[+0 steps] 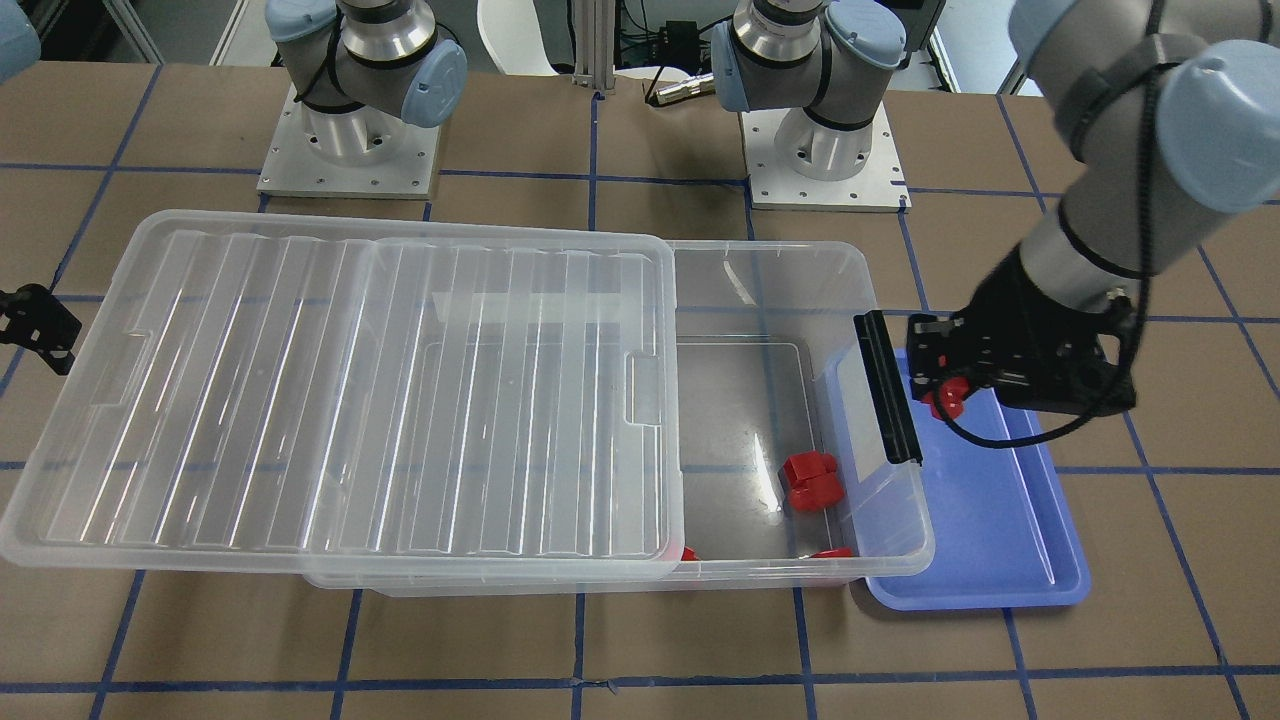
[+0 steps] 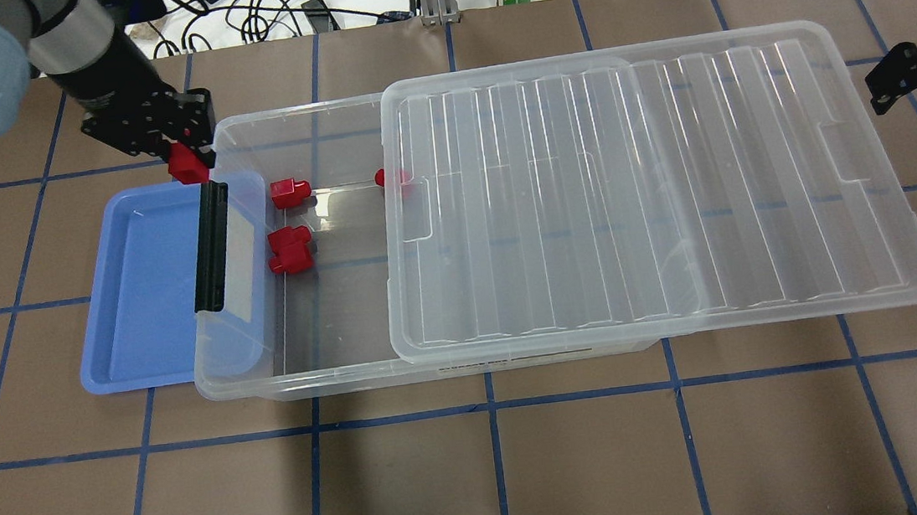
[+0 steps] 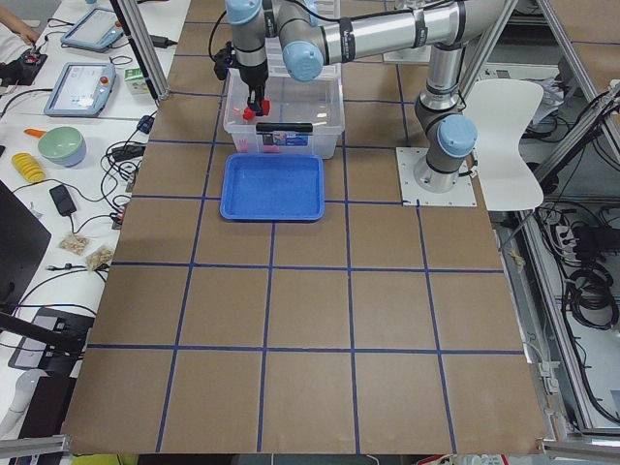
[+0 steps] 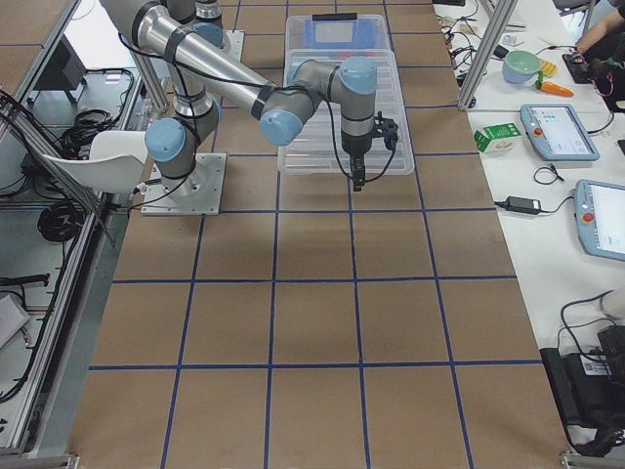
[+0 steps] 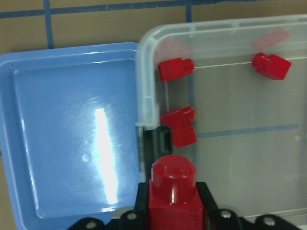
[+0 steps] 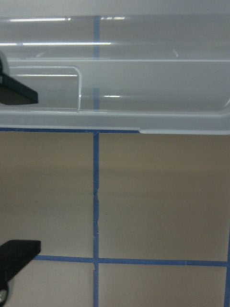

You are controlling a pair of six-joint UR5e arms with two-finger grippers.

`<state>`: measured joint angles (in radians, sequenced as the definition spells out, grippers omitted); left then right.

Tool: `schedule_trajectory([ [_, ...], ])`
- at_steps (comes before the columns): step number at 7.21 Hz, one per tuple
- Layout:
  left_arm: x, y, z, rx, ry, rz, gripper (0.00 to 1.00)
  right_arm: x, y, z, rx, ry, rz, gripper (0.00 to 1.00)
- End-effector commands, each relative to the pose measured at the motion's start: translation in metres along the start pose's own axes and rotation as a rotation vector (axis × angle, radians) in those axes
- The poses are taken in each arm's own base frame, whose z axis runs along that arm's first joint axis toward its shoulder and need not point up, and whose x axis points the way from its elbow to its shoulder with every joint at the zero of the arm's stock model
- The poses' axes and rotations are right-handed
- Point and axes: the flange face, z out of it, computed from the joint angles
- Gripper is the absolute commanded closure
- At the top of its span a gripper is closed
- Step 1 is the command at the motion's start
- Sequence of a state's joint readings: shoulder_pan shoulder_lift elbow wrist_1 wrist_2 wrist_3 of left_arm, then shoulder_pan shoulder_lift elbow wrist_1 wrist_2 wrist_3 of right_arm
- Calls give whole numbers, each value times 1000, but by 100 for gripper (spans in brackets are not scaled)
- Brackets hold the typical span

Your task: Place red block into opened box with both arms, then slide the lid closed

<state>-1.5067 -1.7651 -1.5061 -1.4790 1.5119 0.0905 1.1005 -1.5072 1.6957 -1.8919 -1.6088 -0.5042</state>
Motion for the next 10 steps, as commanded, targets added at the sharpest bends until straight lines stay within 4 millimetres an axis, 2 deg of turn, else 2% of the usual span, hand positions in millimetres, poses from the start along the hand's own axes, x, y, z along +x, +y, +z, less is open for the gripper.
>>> schedule_trajectory([
  [1,49,12,46,-46,-5,-54,100,-8,12,-80,-37,-57,2,0],
  [2,49,14,73,-28,-3,-52,100,-13,22,-99,-51,-68,11,0],
  [3,47,18,99,-6,-1,-47,100,-18,28,-106,-59,-75,20,0],
  [4,46,23,126,-24,-1,-43,100,-32,25,-109,-44,-89,27,0],
  [5,46,22,143,-41,0,-43,100,-77,15,-115,-32,-99,60,0],
  [6,45,19,156,-64,-1,-43,100,-130,7,-117,-33,-103,74,0],
  [8,43,14,184,-107,-2,-22,100,-222,9,-121,-17,-105,58,0],
  [9,43,8,194,-91,-1,-23,100,-241,7,-104,-53,-104,69,0],
  [10,43,6,206,-103,-1,-22,100,-243,7,-100,-46,-98,68,0],
])
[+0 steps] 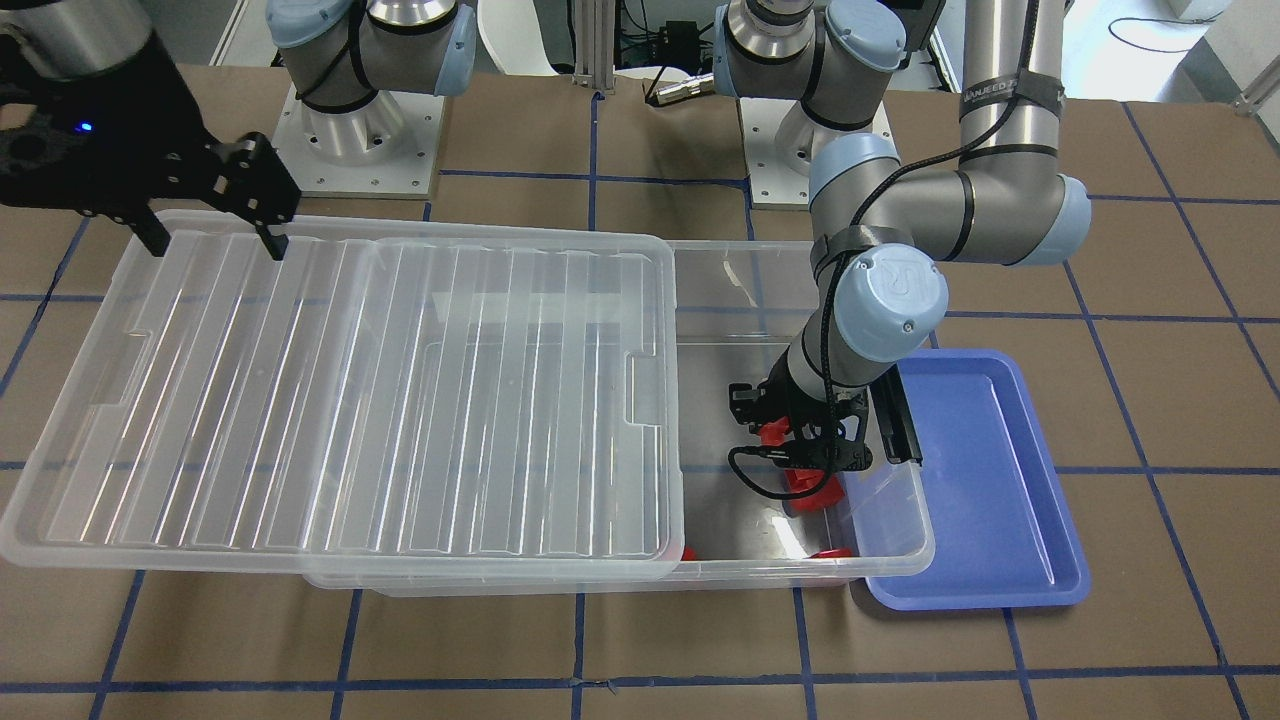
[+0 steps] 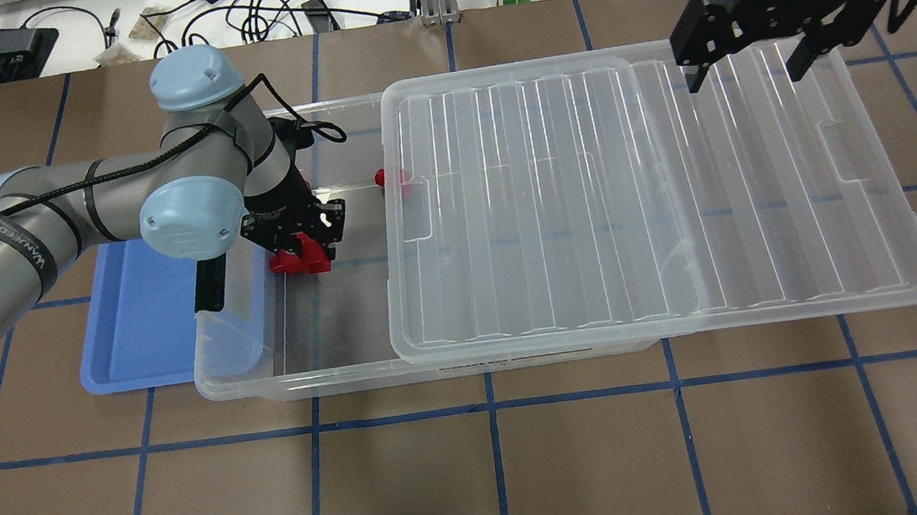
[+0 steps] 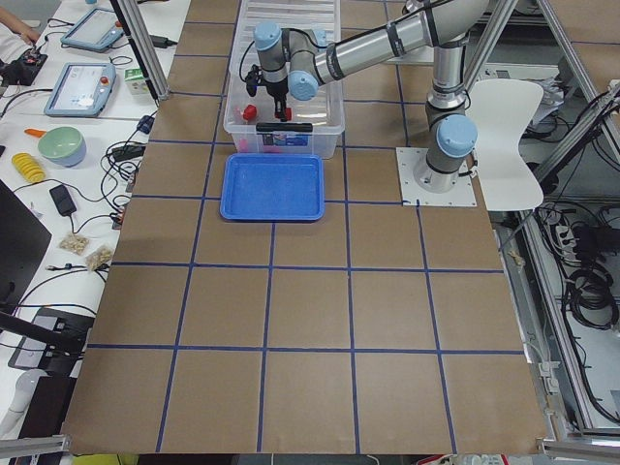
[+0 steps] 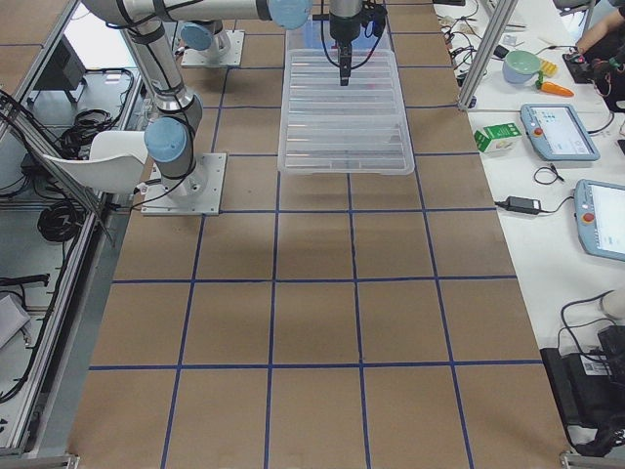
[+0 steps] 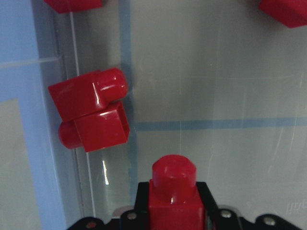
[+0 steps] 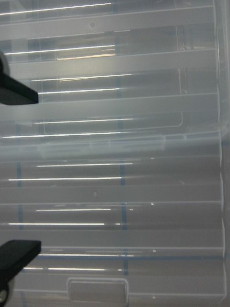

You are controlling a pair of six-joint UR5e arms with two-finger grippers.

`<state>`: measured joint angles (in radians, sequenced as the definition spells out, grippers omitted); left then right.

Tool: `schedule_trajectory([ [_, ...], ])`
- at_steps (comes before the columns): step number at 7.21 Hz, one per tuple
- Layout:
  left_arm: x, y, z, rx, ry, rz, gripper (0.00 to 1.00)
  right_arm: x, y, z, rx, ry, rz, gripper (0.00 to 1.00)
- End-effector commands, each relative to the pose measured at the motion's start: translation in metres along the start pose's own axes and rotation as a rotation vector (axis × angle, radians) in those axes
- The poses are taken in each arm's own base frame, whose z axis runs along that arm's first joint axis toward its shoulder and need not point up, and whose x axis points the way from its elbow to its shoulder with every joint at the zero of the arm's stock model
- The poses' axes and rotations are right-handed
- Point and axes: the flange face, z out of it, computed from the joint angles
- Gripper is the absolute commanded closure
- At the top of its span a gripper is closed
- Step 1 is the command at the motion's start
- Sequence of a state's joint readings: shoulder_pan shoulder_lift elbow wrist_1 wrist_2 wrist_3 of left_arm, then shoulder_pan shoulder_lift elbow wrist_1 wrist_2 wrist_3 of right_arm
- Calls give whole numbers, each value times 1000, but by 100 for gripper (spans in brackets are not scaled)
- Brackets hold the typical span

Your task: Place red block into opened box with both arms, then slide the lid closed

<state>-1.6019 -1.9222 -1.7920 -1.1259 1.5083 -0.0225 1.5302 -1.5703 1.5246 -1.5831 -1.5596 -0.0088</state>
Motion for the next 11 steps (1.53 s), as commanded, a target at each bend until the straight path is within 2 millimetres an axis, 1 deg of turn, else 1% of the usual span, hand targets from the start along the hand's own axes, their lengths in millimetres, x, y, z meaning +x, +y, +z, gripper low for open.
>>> schedule_trajectory([
  [1,-1,-8,22,-19,0,2,100,-15,1,8,5,8,4,0],
  [2,2,-9,29,-24,-1,5,100,-14,1,7,6,9,4,0],
  [4,14,-15,44,-12,-5,21,100,-14,1,7,6,9,4,0],
  [6,14,-15,51,-24,-6,28,100,-14,-2,5,9,12,2,0],
  [8,15,-15,51,-24,-3,16,52,-14,-1,5,9,12,2,0],
  [9,15,-15,51,-23,-3,16,19,-14,-1,5,8,12,2,0],
  [10,17,-14,46,-17,-5,19,0,-14,-1,5,8,12,2,0],
  [11,18,-13,33,-3,-9,22,0,-13,-1,6,6,12,2,0],
])
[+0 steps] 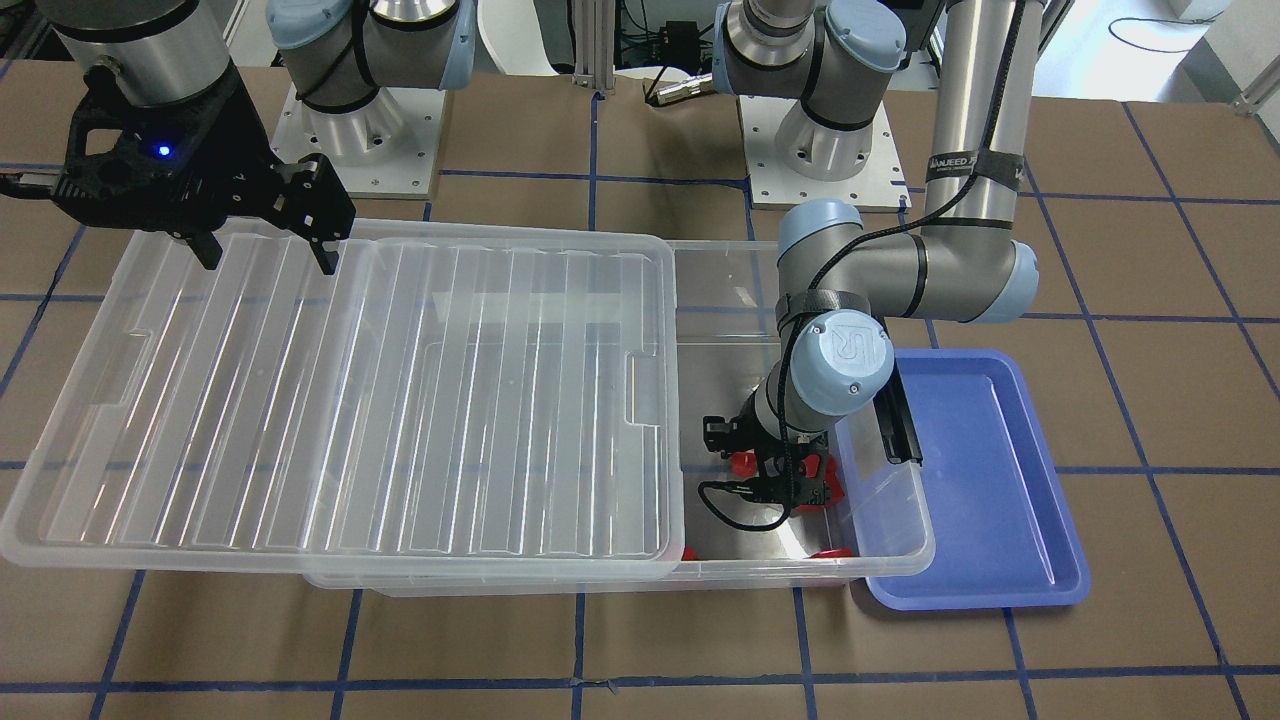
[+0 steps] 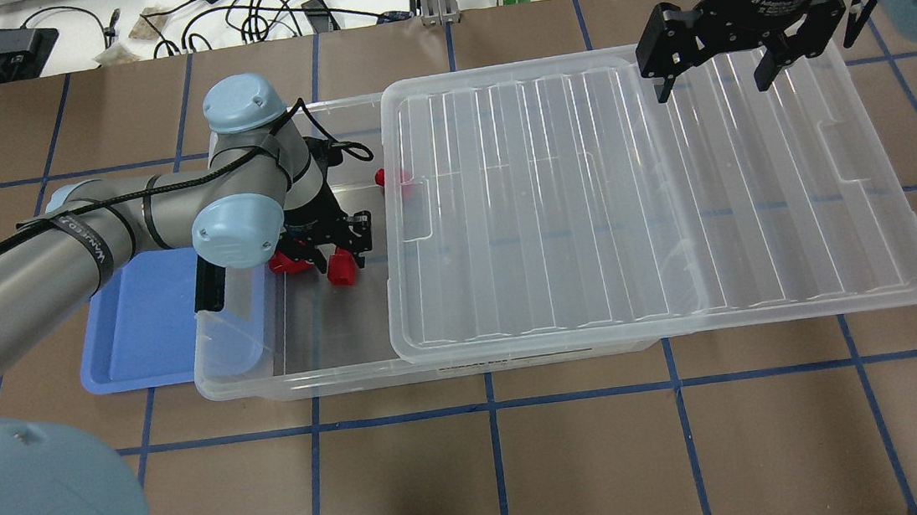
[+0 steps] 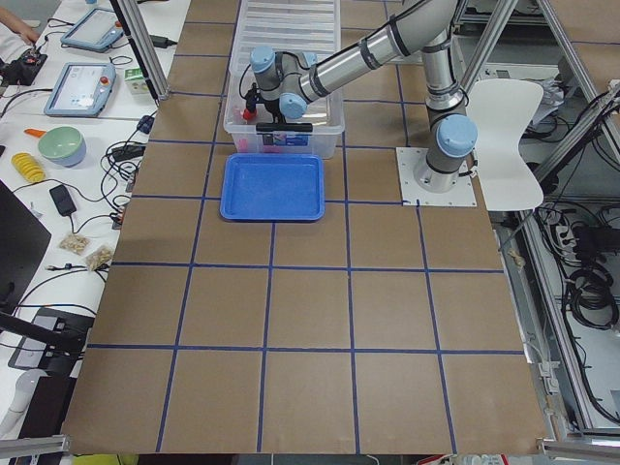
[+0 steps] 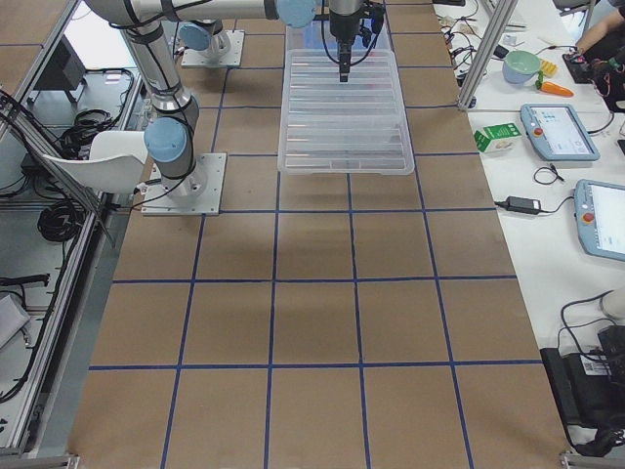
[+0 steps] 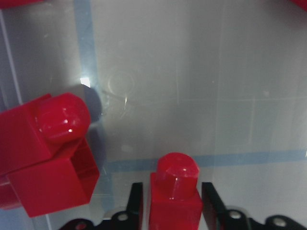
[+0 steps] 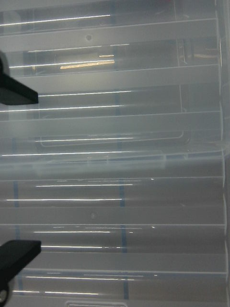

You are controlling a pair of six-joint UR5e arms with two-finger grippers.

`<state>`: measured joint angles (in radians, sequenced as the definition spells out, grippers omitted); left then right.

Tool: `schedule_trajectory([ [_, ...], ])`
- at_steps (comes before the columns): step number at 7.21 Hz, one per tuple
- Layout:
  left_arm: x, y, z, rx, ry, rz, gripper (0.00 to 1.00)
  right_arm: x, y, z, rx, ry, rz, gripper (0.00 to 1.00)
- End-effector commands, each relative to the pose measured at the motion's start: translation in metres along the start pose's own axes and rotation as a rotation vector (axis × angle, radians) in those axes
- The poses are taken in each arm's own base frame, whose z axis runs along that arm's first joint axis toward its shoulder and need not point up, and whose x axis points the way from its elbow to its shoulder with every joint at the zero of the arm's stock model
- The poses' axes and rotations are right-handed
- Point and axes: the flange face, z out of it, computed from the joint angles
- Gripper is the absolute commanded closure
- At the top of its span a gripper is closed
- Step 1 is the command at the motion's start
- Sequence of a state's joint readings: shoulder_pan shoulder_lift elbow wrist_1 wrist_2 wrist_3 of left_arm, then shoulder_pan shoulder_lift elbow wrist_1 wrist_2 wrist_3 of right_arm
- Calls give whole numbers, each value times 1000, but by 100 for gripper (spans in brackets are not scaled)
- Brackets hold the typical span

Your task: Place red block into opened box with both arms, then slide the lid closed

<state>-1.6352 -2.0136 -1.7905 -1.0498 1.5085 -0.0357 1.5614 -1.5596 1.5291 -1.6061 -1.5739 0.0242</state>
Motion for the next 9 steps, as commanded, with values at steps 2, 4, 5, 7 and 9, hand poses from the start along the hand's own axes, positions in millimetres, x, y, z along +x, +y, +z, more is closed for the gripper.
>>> schedule_trajectory([
  [2,-1,4,-37,48,-8,5,0,6,0,-1,-1,49,-11,0],
  [4,0,13,-88,40,-13,3,0,5,-1,0,-1,45,-9,0],
  [5,2,16,-126,17,-16,1,0,4,-1,0,1,43,-11,0],
  [7,-6,26,-203,9,-57,-1,0,4,-1,-1,2,38,-6,0],
  [9,-15,41,-241,38,-58,-20,0,17,-8,-7,16,39,-38,0],
])
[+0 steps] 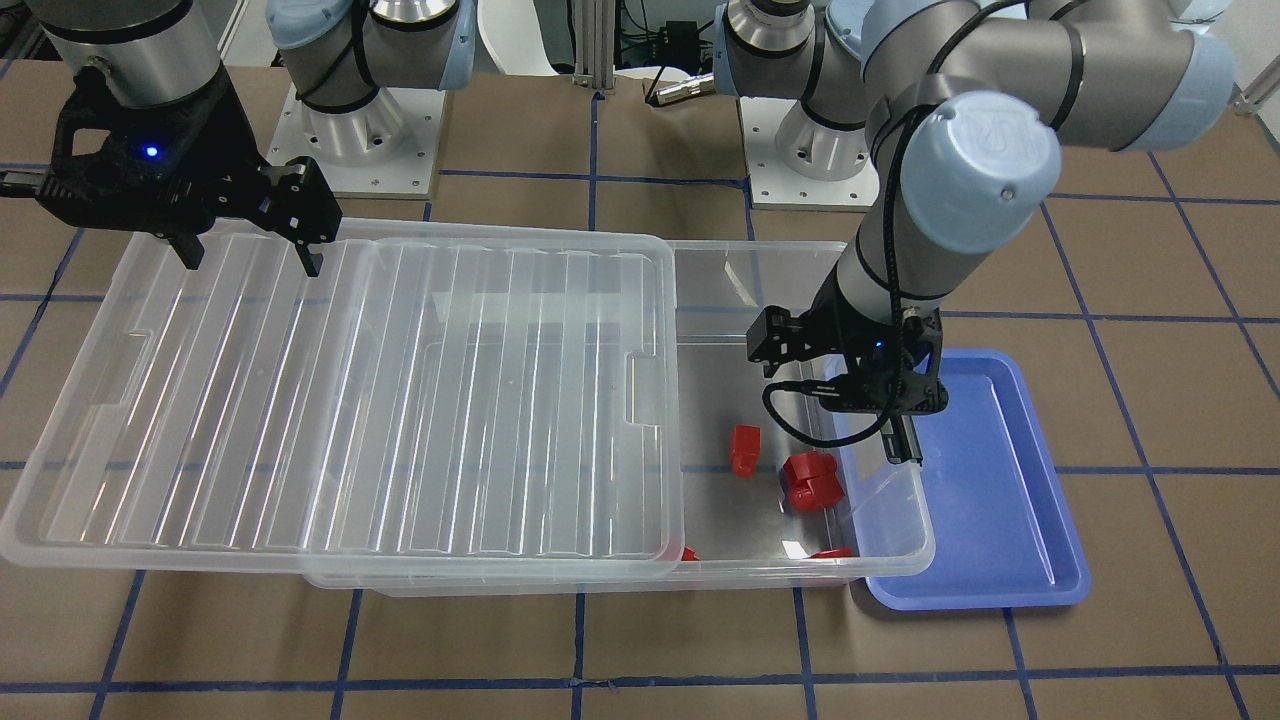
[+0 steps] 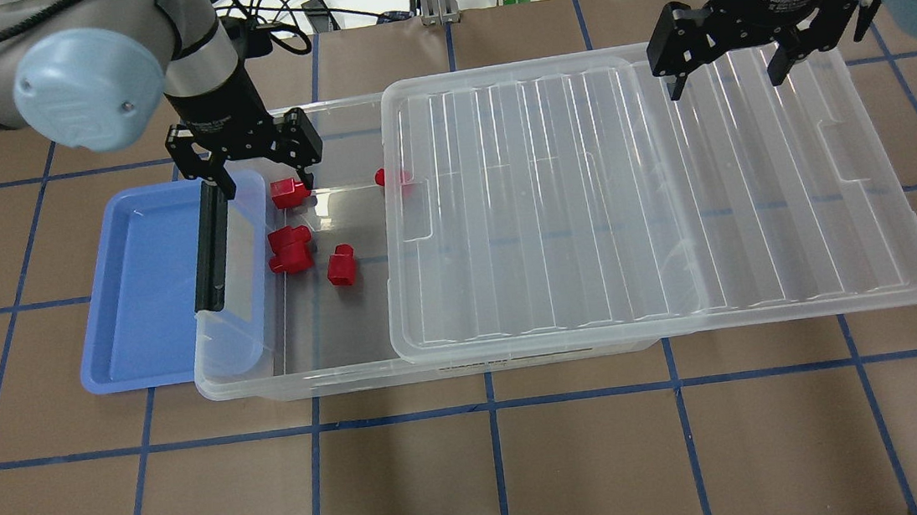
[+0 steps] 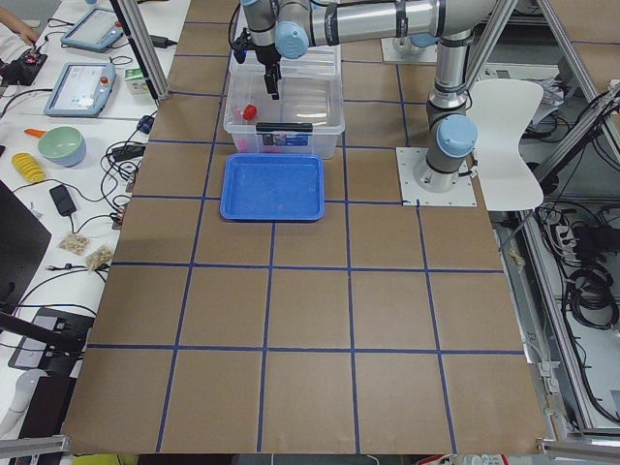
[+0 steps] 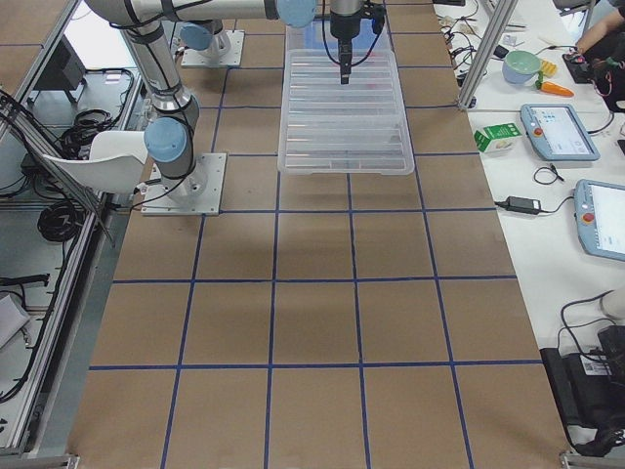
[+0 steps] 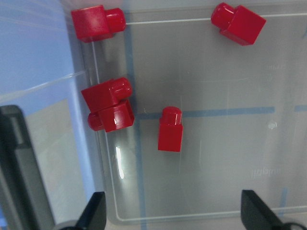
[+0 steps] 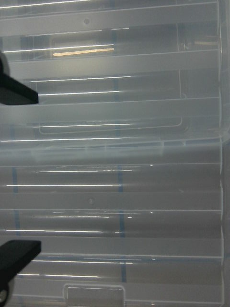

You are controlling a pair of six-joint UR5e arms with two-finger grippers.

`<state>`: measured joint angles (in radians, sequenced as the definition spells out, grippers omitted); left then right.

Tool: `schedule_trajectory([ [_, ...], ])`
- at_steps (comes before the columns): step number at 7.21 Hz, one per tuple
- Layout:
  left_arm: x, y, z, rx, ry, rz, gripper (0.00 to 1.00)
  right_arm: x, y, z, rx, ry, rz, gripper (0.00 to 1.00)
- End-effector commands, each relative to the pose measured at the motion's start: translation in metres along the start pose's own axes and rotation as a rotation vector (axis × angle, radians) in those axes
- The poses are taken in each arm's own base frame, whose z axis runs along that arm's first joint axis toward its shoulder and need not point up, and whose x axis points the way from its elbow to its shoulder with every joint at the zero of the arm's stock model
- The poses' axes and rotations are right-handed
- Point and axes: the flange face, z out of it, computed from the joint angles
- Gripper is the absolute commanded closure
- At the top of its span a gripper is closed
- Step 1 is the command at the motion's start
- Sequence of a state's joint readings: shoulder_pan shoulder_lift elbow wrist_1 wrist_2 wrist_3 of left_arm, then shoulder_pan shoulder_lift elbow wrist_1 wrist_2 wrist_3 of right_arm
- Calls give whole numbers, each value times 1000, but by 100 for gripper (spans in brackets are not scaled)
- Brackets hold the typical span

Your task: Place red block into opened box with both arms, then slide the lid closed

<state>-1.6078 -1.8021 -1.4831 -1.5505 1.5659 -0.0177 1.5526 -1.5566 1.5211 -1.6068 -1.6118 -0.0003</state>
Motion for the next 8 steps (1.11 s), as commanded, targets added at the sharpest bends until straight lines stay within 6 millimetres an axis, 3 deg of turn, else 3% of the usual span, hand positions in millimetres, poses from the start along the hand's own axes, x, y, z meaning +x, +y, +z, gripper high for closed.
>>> schedule_trajectory([
  [1,-23,20,-44,46,0,-24,0,31,-12,-7,19,7,-60,0],
  [4,-51,68,-78,33,3,-29,0,173,-17,-1,-8,25,-121,0],
  [6,-52,87,-95,65,1,-45,0,260,-5,5,-12,27,-151,0],
  [7,-49,99,-89,53,7,-43,0,284,0,14,-6,-10,-151,0],
  [8,-46,106,-79,46,23,-46,0,290,-2,42,-41,-47,-154,0],
])
